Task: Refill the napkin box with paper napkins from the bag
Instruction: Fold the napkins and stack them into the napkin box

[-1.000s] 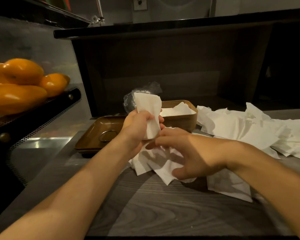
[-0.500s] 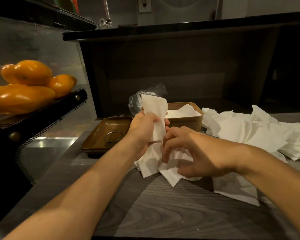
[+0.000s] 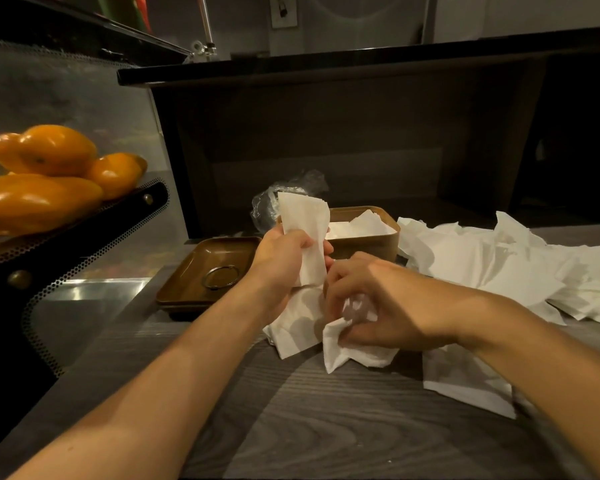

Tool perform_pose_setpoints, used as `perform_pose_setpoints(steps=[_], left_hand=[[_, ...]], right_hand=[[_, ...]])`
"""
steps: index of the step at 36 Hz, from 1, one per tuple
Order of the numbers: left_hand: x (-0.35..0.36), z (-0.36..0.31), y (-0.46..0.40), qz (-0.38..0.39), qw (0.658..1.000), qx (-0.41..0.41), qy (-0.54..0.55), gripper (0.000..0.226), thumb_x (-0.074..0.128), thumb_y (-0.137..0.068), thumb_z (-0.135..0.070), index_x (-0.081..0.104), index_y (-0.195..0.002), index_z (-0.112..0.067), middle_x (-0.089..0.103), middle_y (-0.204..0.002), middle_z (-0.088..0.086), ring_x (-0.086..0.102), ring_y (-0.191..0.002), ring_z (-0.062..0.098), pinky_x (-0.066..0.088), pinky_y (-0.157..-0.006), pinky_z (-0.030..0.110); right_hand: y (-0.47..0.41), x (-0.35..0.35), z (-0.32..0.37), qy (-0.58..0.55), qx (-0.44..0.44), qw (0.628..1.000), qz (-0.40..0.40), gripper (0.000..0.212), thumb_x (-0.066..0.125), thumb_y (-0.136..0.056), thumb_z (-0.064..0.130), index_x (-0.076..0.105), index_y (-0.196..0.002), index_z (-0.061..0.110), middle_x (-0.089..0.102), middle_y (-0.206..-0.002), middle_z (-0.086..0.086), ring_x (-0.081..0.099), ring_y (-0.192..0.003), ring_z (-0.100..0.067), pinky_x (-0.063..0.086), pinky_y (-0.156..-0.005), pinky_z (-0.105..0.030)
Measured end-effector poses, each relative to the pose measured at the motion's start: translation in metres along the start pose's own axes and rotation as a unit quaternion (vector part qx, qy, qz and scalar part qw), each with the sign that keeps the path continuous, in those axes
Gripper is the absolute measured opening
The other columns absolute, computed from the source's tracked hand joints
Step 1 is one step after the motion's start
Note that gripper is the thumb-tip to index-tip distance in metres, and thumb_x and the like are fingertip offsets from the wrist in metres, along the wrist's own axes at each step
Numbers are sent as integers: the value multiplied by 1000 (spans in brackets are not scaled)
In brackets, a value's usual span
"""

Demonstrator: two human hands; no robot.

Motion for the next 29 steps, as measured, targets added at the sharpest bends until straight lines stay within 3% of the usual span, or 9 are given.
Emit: perform_pose_setpoints(steps=[3,6,9,12,14,17,21,26,29], left_hand=[[0,-3,2,9,1000,7,10,12,48,-101,-13,52,-104,-24,69,-89,6,67,-77,18,56,-70,36],[-2,-6,1,-6,1000,23,17,10,50,-101,-16,50,-102,-27,63,-93,2,63,-82,15,53,-66,30],[1,-8,3,1,1000,16,24,16,49,-102,-28,51,-117,-27,59,-112,4,60,-100,22,56,-81,37],[8,-7,8,57,998,7,39,14,44,-104,-38,55,-108,-32,66,-111,4,66,-104,26,57,-93,47],[11,-6,10,95,995,0,44,21,41,-104,-43,59,-106,-33,71,-101,2,70,-98,24,59,-87,44],[15,-4,12,151,988,7,33,29,44,-102,-42,62,-118,-26,76,-90,-3,74,-85,17,60,-68,32],[19,-3,17,194,980,19,27,30,51,-86,-41,61,-109,-25,75,-81,-7,73,-76,13,59,-66,27],[27,-1,22,232,973,1,12,37,50,-83,-46,62,-112,-26,72,-85,-4,67,-81,14,56,-74,29],[30,1,23,230,973,-22,20,34,41,-97,-42,59,-119,-23,71,-87,-1,65,-85,18,55,-79,34]], right_hand=[[1,-16,-4,-96,34,992,-69,13,76,-85,42,65,-92,43,59,-103,25,53,-103,7,51,-82,-17],[6,-35,-10,-257,51,950,-173,13,77,-85,30,71,-96,28,69,-93,17,67,-90,0,57,-75,-17],[12,-41,-23,-344,99,902,-243,28,79,-79,34,70,-104,25,74,-95,12,73,-89,-9,63,-76,-29],[13,-40,-30,-375,128,877,-271,33,82,-76,33,67,-105,27,75,-92,12,75,-85,-11,64,-70,-32],[13,-40,-29,-400,128,865,-273,35,82,-75,29,66,-106,24,76,-90,10,76,-84,-13,64,-68,-32],[13,-40,-26,-450,96,850,-258,41,80,-73,22,65,-111,17,78,-96,2,76,-89,-20,64,-77,-39],[15,-40,-23,-453,85,845,-271,38,81,-74,19,67,-109,15,78,-97,2,76,-90,-20,64,-74,-37],[15,-41,-27,-342,100,866,-352,29,85,-76,21,69,-100,25,74,-94,14,73,-87,-5,61,-65,-24],[16,-40,-27,-287,97,880,-365,28,84,-77,24,66,-97,33,71,-95,19,72,-86,-4,62,-69,-23]])
Point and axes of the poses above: each hand's wrist, its own y-axis away from the middle knuckle, its own x-axis out of the palm, z = x × y, the point moved 5 cm from there along -y, towards the middle knuckle
